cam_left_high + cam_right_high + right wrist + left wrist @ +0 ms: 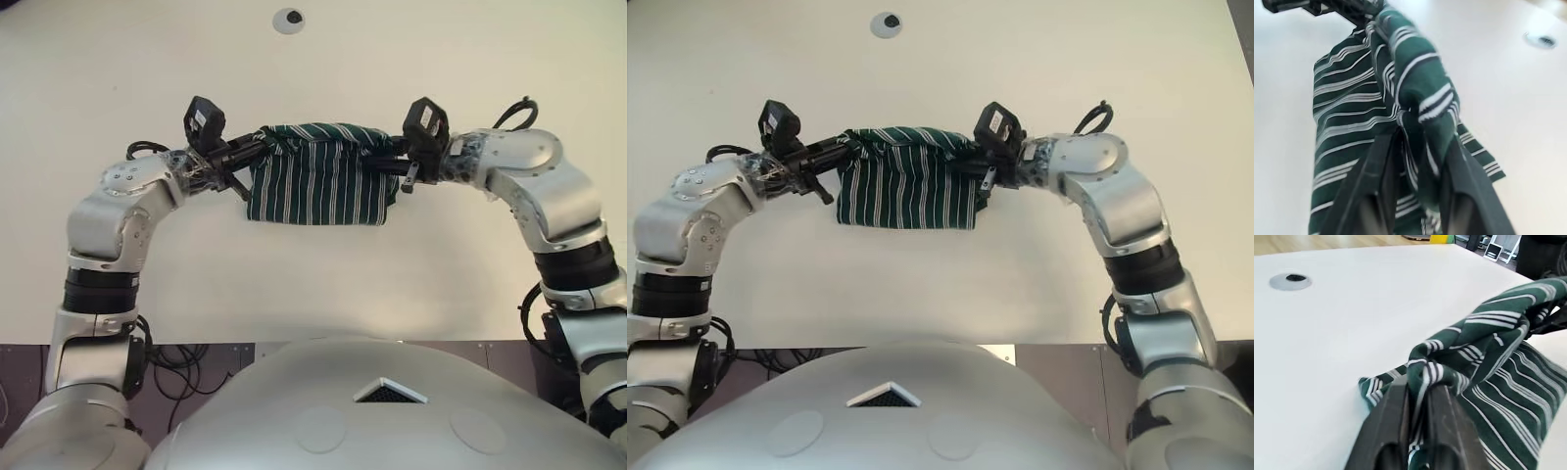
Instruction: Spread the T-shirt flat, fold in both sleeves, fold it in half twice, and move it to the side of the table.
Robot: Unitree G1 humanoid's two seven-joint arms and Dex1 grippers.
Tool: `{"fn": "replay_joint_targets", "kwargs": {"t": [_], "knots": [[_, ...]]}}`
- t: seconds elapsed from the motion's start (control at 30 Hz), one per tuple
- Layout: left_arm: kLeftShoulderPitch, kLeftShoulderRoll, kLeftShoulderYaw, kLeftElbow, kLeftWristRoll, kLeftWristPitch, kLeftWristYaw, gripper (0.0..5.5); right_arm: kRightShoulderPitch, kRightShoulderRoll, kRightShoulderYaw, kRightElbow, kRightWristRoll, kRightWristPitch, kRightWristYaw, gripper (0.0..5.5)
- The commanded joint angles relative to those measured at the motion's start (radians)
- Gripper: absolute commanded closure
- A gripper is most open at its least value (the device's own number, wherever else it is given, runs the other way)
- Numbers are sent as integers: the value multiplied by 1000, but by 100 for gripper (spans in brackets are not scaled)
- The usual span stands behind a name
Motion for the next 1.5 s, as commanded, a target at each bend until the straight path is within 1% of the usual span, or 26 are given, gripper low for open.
{"fn": "replay_joint_targets", "kwargs": {"t": [0.03, 0.17, 0.23, 0.33, 0.5, 0.57, 0.63, 0.7, 0.73, 0.8, 0.9, 1.0, 1.07, 1.13, 1.2, 1.27, 1.37, 1.47, 1.5], "knots": [[-18, -38, -13, 61, 74, -4, 48, 460, -25, 58, -6, 77, -11, 45, -35, 379], [-38, -103, 18, 142, 110, -35, 99, 460, -20, 99, -74, 123, 25, 104, -73, 323], [-59, -139, 49, 182, 117, -71, 126, 460, -24, 113, -113, 143, 42, 132, -91, 323], [-104, -192, 126, 242, 101, -120, 171, 460, -23, 119, -174, 173, 64, 160, -116, 323], [-150, -248, 221, 328, 91, -188, 216, 460, -2, 127, -250, 217, 62, 167, -164, 323], [-152, -256, 235, 342, 109, -227, 224, 460, 10, 138, -270, 220, 31, 118, -207, 323], [-151, -265, 251, 348, 117, -273, 226, 460, 17, 154, -280, 199, 4, 35, -241, 356], [-139, -306, 281, 309, 75, -302, 226, 460, 30, 194, -250, 128, -17, -64, -259, 392], [-129, -333, 290, 284, 55, -315, 229, 479, 38, 218, -223, 98, -25, -101, -263, 411], [-92, -390, 269, 240, 80, -392, 244, 503, 49, 279, -132, 76, -64, -167, -268, 440], [-75, -459, 273, 239, 129, -497, 316, 549, 41, 381, -46, 119, -96, -221, -289, 493], [-82, -474, 268, 269, 185, -594, 345, 550, 36, 492, 15, 211, -113, -264, -312, 545], [-79, -480, 254, 277, 208, -633, 340, 550, 42, 549, 46, 282, -136, -301, -325, 549], [-73, -486, 248, 280, 220, -662, 337, 550, 51, 580, 74, 355, -170, -346, -339, 549], [-68, -491, 243, 280, 224, -675, 337, 550, 66, 587, 80, 410, -199, -386, -355, 549], [-66, -489, 234, 282, 232, -688, 330, 550, 79, 563, 96, 451, -263, -431, -395, 549], [-49, -487, 225, 264, 236, -699, 322, 550, 106, 515, 102, 485, -336, -448, -437, 549], [-37, -487, 233, 249, 232, -695, 333, 550, 153, 447, 49, 447, -357, -432, -460, 549], [-33, -487, 235, 243, 229, -693, 335, 550, 176, 412, 2, 417, -346, -417, -467, 549]]}}
